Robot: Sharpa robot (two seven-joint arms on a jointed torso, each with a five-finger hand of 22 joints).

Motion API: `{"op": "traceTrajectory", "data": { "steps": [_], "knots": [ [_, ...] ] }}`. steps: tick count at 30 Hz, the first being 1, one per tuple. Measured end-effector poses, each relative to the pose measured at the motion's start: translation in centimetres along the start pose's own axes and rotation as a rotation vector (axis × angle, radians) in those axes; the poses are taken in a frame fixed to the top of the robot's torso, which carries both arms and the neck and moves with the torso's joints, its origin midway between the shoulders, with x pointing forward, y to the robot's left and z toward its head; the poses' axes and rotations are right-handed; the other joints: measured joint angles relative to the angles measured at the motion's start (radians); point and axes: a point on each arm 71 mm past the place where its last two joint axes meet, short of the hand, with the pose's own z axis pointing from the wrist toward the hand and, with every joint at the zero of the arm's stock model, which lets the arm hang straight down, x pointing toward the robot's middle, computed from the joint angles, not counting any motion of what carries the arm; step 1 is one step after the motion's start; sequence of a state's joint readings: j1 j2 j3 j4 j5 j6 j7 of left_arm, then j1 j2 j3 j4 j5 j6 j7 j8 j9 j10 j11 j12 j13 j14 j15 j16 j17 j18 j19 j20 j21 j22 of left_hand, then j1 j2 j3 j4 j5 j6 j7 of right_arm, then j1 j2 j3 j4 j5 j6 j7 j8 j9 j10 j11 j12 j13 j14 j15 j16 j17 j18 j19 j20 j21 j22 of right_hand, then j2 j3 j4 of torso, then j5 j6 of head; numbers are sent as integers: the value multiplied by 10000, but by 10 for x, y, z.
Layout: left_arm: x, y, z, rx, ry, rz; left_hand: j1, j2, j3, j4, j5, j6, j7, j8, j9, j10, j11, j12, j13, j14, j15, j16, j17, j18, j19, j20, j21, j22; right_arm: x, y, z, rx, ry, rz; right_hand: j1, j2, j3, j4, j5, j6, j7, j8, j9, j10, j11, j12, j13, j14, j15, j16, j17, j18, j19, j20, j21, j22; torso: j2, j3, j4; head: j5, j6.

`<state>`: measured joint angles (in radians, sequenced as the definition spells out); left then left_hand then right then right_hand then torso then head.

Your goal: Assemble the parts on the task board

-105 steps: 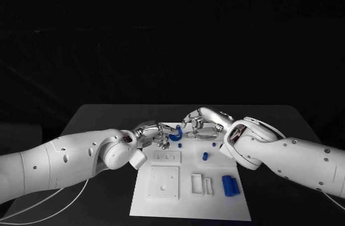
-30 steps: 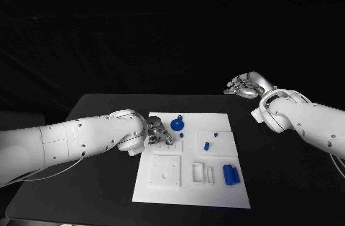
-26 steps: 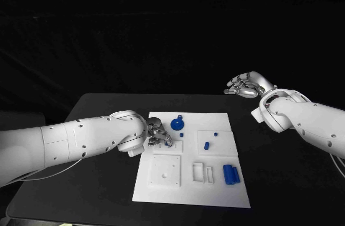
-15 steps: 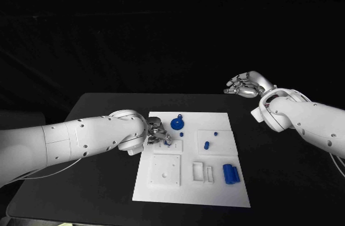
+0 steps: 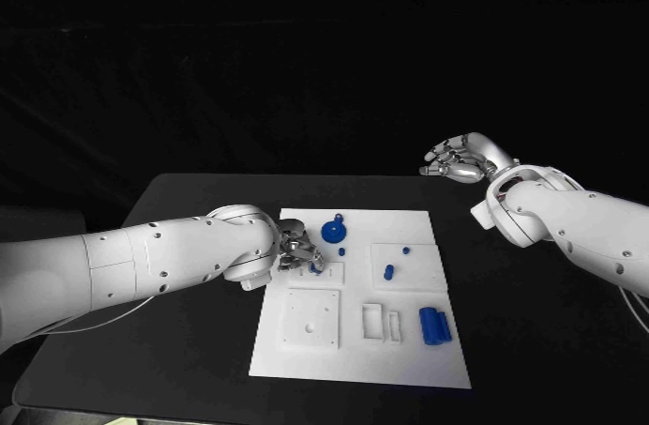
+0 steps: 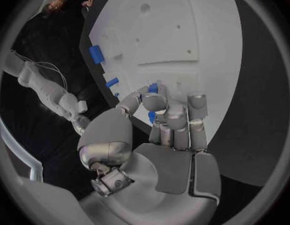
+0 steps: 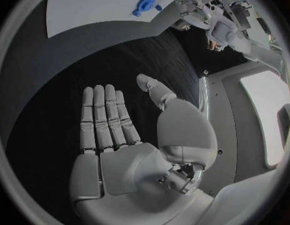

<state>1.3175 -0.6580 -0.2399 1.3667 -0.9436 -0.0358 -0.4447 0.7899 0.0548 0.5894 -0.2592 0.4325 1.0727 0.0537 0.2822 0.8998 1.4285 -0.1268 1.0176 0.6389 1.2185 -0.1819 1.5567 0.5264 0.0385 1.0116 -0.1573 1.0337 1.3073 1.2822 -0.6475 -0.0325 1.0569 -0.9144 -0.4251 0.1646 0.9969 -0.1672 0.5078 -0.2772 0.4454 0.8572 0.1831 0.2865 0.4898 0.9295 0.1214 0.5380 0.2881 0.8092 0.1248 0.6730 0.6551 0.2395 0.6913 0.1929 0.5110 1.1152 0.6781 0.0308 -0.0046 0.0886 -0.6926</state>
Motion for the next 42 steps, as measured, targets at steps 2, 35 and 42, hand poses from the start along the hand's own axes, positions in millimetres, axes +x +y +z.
{"op": "traceTrajectory", "data": {
  "steps": [2, 35, 42],
  "knots": [
    [1, 0, 0, 0, 22, 24, -29, 29, -8, 8, -52, 0, 0, 0, 2, 0, 1, 0, 0, 0, 0, 0, 9, 0, 0, 0, 0, 0, 0, 0, 0, -7, 7, 4, 0, 0, 0, 0, 0, 0, -1, 0, -3, 0, 0, 0, -2, 0, 0, 1, -1, -1, 0, 0, 0, 1, 0, 0, 0, 0, -7],
    [3, 1, 1, -7, -65, 658, -97, -35, 129, 178, -853, 0, 0, 6, 670, -17, 16, 85, -46, -17, -22, 39, 33, 160, 0, 0, 39, 5, 2, 3, 0, -64, 69, 51, 0, 0, -27, 27, 203, 6, -6, 0, -28, 35, 37, 0, -146, -27, 26, 105, -162, -14, 0, -1, -49, 38, -3, -3, 0, 6, -60],
    [3, 0, 1, 10, -91, 765, -95, -35, 132, 190, -927, 0, 0, 42, 806, -17, 16, 85, -56, -4, -33, 39, 40, 159, -1, 0, 39, 4, 2, 3, 0, -67, 77, 56, 0, 0, -27, 27, 203, 9, -9, 0, -28, 35, 37, 1, -162, -27, 26, 104, -190, -28, 1, -1, -80, 49, -5, -3, 1, 6, -55]
  ]
}}
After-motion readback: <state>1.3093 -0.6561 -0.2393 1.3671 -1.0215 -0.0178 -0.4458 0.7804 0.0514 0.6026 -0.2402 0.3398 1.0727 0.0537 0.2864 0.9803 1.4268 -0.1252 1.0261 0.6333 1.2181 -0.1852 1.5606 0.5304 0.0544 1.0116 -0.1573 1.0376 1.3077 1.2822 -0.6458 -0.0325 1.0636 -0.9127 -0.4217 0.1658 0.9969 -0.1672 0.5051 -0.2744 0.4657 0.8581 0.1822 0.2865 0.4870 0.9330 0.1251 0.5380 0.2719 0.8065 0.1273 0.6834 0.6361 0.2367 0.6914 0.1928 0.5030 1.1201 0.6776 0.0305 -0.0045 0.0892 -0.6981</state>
